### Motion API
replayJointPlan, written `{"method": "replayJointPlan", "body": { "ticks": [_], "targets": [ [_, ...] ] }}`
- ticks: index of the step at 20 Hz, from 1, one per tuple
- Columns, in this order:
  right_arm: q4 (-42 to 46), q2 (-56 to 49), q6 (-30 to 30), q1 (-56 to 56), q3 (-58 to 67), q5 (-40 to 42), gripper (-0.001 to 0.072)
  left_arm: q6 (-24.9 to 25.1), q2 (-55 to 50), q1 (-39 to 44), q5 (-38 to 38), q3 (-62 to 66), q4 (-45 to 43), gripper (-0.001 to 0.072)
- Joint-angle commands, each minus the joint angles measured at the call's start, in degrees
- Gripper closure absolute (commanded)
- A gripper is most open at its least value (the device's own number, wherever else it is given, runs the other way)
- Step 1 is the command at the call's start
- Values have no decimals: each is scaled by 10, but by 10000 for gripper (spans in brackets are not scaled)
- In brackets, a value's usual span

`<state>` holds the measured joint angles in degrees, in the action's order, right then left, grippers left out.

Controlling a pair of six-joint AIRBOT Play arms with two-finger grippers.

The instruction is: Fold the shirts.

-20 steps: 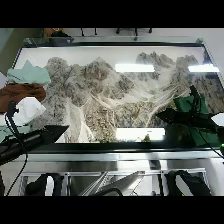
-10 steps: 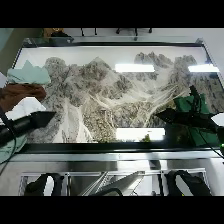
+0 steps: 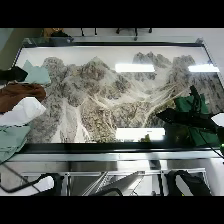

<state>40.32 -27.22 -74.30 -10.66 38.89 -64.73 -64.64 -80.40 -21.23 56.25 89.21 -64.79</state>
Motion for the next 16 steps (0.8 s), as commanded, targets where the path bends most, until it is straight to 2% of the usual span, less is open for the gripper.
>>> {"method": "replayJointPlan", "body": {
  "ticks": [1, 3, 4, 6, 8, 11, 13, 14, 15, 16],
  "targets": [
    [0, 0, 0, 0, 0, 0, 693, 19, -246, 0, -59, 210, -37, 1],
    [0, 0, 0, 0, 0, 0, 693, 21, -382, 4, -73, 332, -77, 1],
    [0, 0, 0, 0, 0, 0, 693, 21, -430, 6, -104, 359, -87, 1],
    [0, 0, 0, 0, 0, 0, 693, 21, -468, 9, -241, 308, -88, 1],
    [0, 0, 0, 0, 0, 0, 693, 58, -469, 18, -371, 230, -92, 1],
    [0, 0, 0, 0, 0, 0, 693, 129, -482, 26, -400, 209, -91, 2],
    [0, 0, 0, 0, 0, 0, 693, 130, -512, 21, -363, 246, -90, 2],
    [0, 0, 0, 0, 0, 0, 693, 130, -528, 18, -339, 264, -87, 51],
    [0, 0, 0, 0, 0, 0, 693, 130, -539, 18, -311, 283, -88, 322],
    [0, 0, 0, 0, 0, 0, 693, 130, -539, 18, -282, 290, -92, 653]
  ]
}}
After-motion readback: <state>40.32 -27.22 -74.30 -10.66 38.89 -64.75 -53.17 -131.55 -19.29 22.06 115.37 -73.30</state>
